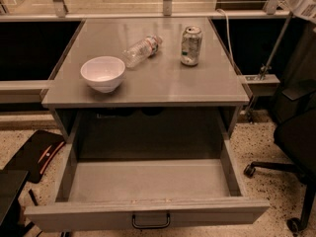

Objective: Pick blue plastic bottle from top drawer and place on counter

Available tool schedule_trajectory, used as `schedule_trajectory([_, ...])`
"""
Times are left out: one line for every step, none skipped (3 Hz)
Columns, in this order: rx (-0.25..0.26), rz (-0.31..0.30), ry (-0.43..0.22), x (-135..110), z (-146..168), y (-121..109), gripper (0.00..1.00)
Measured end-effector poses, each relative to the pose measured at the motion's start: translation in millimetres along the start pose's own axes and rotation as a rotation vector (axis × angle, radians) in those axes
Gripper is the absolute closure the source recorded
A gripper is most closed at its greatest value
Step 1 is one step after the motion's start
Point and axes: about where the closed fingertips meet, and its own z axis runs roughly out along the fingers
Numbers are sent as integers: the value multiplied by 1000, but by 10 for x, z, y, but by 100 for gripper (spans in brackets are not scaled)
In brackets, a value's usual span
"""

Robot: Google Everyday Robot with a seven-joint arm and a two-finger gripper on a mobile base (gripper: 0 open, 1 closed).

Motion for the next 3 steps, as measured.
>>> schedule_trajectory([0,0,0,-2,0,0,100])
schedule_trajectory([-3,-3,-3,-18,11,1,100])
schedule_trajectory([-3,-3,-3,-18,11,1,100])
